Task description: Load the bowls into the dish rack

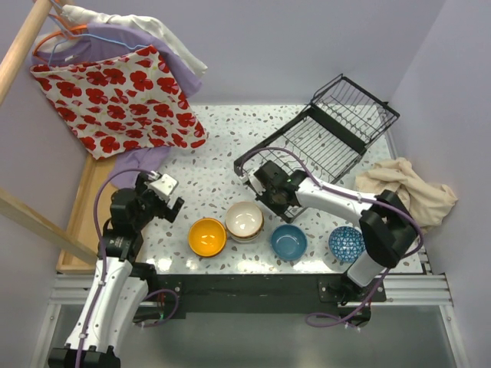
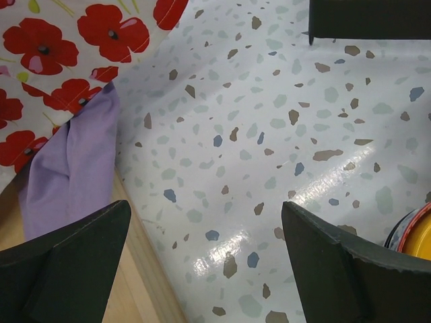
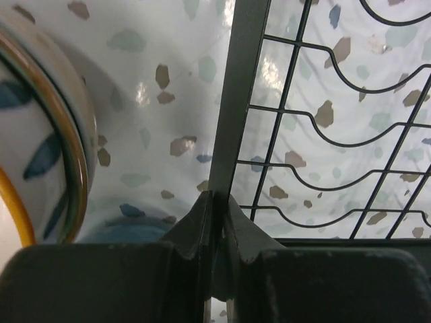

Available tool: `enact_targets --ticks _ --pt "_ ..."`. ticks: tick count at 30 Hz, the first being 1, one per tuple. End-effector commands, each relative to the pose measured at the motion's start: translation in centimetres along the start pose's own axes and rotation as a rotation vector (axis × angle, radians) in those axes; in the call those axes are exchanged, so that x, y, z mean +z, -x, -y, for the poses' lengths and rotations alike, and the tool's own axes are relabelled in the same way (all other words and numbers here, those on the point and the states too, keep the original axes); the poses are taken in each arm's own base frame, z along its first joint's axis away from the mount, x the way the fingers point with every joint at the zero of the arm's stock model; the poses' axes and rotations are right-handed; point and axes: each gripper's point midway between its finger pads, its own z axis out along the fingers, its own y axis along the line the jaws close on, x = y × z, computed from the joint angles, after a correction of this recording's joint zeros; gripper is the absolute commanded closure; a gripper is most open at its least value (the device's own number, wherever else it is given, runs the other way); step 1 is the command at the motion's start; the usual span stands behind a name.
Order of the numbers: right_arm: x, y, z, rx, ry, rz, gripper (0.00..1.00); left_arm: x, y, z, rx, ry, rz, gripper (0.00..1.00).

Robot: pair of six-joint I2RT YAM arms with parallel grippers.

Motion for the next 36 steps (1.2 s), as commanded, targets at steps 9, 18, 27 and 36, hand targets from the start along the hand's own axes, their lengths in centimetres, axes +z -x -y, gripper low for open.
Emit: enact_targets --ticks 9,18,27,36 --pt "-3.3 1.0 1.6 -0.065 0.01 0.038 0.43 0.9 1.3 0.7 -0.017 -0.058 0.061 0.0" --pt "-5.6 11.1 3.1 0.371 0.055 0.178 0.31 0.3 2.0 0.8 0.043 -0.079 0.073 0.0" --pt "-1.7 18.7 9.3 0.783 0.011 0.257 0.46 0.5 2.9 0.5 0.029 -0.086 0.071 0.0" --pt "-4.0 11.6 19.0 0.937 -0.256 0.221 0.46 8.6 12.0 1.1 0.066 -0.315 0.094 0.08"
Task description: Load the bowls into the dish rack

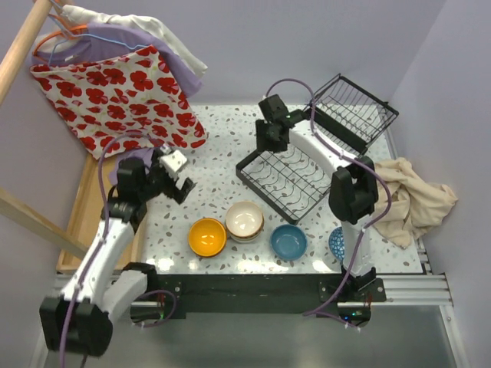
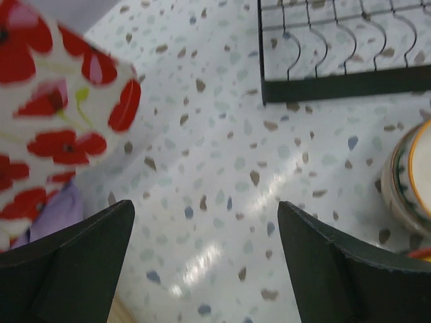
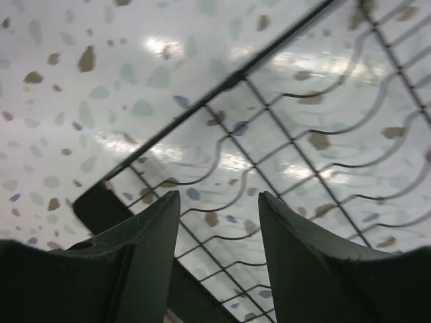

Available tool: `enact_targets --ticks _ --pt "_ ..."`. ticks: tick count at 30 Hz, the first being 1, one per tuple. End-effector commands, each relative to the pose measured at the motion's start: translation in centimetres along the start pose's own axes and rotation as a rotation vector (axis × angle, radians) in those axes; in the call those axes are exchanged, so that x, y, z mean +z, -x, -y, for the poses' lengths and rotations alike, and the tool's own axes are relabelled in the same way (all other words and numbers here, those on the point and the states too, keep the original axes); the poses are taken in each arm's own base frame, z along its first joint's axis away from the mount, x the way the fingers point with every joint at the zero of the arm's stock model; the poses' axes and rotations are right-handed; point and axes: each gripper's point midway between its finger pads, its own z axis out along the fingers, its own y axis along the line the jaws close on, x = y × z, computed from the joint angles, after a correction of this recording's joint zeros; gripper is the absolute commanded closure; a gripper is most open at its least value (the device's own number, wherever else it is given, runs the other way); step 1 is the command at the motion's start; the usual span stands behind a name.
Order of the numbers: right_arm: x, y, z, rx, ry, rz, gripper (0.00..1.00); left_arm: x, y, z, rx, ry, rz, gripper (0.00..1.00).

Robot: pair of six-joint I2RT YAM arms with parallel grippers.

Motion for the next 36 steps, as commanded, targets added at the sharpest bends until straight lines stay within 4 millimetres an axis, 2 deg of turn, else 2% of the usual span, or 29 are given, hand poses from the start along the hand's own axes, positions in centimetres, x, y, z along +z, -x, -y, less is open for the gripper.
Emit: enact_targets --ticks 1,2,3,4,5,6,7,8,9,11,12,16,17,18,23,27,36 --pt "-5.2 2.1 7.2 0.114 -0.153 0.097 0.46 5.9 7.7 -1.4 0.082 -0.104 0.044 0.09" --pt "-6.6 2.4 8.0 0.122 -0.168 0.121 0.46 6.8 8.4 -1.5 0.081 -0.116 0.045 0.1" --pt "-7.2 2.4 9.4 0.129 -0.205 0.133 0.46 8.5 9.7 -1.5 0.095 -0.139 0.051 0.11" --pt "-7.5 1.6 10.3 0.121 -0.233 0.122 0.46 9.4 10.3 -1.3 0.11 -0.149 0.051 0.12" --pt "-8.8 1.8 10.9 0.13 -0.242 0.146 0.46 10.3 10.9 -0.9 0.13 -0.163 0.05 0.13" --pt "-9.3 1.5 12.0 0.142 -0.265 0.149 0.46 12.0 11.6 -0.2 0.164 -0.186 0.043 0.14" --pt "-9.2 0.4 12.7 0.15 -0.282 0.126 0.46 12.9 11.8 0.2 0.17 -0.196 0.036 0.15" --pt "-9.7 0.1 13.7 0.168 -0.297 0.127 0.46 13.9 11.9 0.5 0.164 -0.211 0.029 0.17" --pt "-10.5 -0.1 14.4 0.18 -0.306 0.139 0.46 15.9 11.8 0.8 0.153 -0.226 0.008 0.21" --pt "-10.4 -1.5 16.2 0.207 -0.327 0.106 0.46 18.1 11.3 0.5 0.074 -0.204 -0.038 0.28" --pt "-10.8 -1.7 16.5 0.217 -0.319 0.114 0.47 20.3 11.1 -0.1 0.035 -0.186 -0.072 0.31" --pt "-10.4 -3.7 19.0 0.27 -0.35 0.069 0.47 24.0 11.0 -0.1 -0.072 -0.19 -0.092 0.32" --pt "-10.3 -4.0 20.0 0.294 -0.361 0.061 0.47 24.6 11.8 -0.2 -0.076 -0.189 -0.072 0.32" --pt "-10.2 -4.3 20.4 0.312 -0.365 0.052 0.47 25.7 10.9 0.5 -0.077 -0.207 -0.094 0.32" --pt "-9.3 -6.0 22.7 0.378 -0.373 -0.003 0.45 28.0 10.1 3.0 -0.055 -0.26 -0.118 0.3" --pt "-8.5 -7.3 23.5 0.416 -0.371 -0.041 0.42 28.9 8.7 4.7 -0.049 -0.292 -0.152 0.3" --pt "-6.2 -9.7 24.4 0.454 -0.373 -0.125 0.41 30.1 4.6 6.2 -0.056 -0.306 -0.234 0.32"
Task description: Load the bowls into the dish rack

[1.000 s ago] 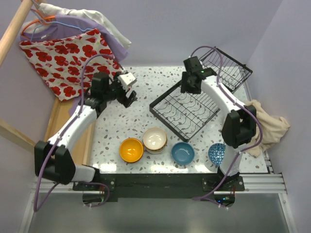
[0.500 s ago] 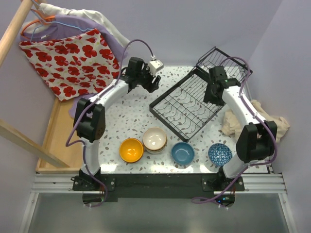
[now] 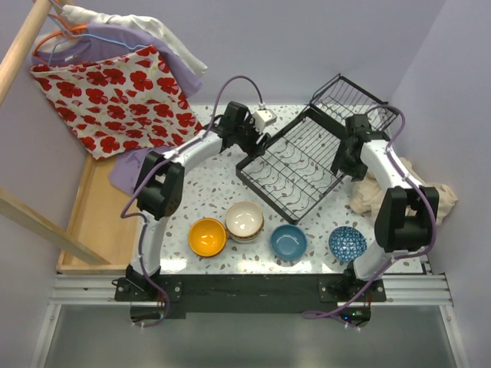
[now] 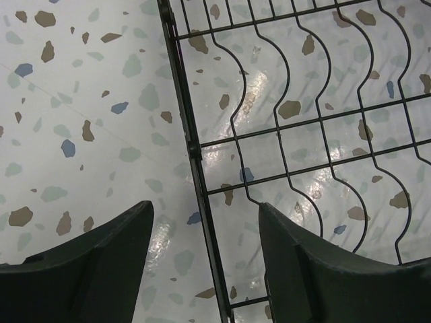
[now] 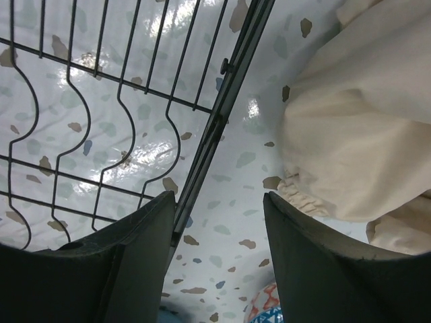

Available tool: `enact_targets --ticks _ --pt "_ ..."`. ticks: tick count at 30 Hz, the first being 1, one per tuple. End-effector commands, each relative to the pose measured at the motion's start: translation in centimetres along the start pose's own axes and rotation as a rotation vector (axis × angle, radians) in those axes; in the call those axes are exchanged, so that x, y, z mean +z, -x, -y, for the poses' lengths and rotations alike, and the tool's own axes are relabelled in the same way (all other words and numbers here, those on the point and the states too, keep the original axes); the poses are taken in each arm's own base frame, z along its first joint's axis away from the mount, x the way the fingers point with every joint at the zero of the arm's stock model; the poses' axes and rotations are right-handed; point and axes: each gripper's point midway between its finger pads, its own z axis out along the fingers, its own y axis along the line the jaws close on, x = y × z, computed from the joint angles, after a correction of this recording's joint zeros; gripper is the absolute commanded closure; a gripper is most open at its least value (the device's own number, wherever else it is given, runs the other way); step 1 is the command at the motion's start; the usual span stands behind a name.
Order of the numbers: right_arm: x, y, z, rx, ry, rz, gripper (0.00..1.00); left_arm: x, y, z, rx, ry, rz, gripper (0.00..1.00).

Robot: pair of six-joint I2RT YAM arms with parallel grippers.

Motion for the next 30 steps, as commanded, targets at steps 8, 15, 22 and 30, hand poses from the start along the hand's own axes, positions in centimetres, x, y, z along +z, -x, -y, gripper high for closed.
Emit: enact_targets --ticks 8,15,22,30 --pt "3.3 -0.8 -1.0 0.027 0.017 -0.065 0.46 1.2 -1.8 -0.3 -0.022 0.021 -0.043 0.58" --pt "4.2 0.0 -2.2 -0.013 0.061 -0.062 0.64 0.1 -2.7 0.7 -0.021 0.011 -0.055 0.98" --pt "4.1 1.5 -2.8 -0.074 0.086 -0.037 1.0 -1.3 -4.0 2.8 -0.023 -0.022 -0.083 1.0" --pt "3.8 1.4 -2.0 -0.14 0.071 -0.013 1.0 -3.6 -4.1 5.7 0.006 -0.053 -0.075 1.0"
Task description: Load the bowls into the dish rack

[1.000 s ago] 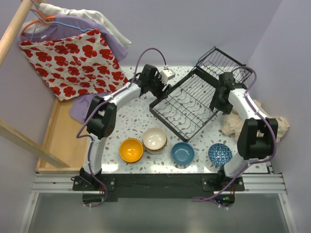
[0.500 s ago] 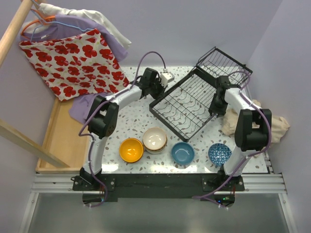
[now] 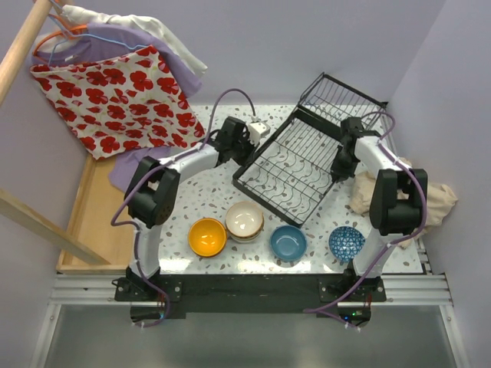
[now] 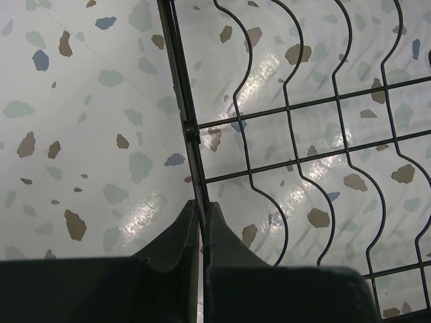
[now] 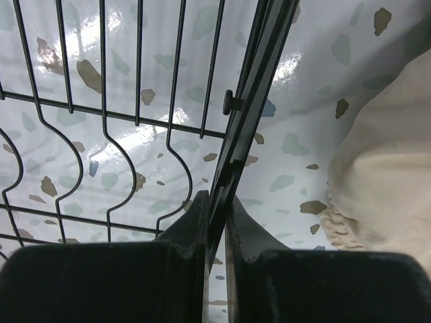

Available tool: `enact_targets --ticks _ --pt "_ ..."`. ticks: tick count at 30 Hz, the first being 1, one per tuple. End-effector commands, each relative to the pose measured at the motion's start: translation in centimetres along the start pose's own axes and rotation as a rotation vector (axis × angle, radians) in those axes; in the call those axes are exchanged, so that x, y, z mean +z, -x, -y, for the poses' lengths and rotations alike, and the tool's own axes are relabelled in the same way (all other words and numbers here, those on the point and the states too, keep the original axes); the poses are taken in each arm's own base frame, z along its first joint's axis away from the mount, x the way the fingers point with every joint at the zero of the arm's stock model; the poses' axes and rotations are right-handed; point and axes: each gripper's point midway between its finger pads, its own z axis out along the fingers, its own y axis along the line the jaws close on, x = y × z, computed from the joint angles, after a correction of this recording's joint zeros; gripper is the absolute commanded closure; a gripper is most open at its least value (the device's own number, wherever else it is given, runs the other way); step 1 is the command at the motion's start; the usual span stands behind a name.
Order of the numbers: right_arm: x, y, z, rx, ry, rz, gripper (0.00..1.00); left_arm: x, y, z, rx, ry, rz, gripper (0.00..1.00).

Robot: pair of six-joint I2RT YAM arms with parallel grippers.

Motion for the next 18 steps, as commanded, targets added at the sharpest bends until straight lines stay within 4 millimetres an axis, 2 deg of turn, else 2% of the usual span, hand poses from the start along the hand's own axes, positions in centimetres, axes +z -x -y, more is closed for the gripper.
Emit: enact_targets --ticks 1,7,12,18 --pt "-1.3 3.0 -0.1 -0.18 0.019 0.13 1.0 -2.8 -0.2 4.0 0.101 -0.135 -0.01 1.0" --pt "-0.9 3.8 -0.2 -0.273 0.025 0.166 1.0 -4.1 -1.1 7.1 0.13 -0.171 -0.019 1.0" --pt "-0.8 5.7 -1.0 -0.334 0.045 0.225 1.0 -4.4 -1.6 8.4 0.12 -0.178 -0.025 1.0" --pt "-0.1 7.4 -0.8 -0.411 0.011 0.272 1.0 -4.8 -2.2 11.2 0.149 -0.226 -0.031 1.0"
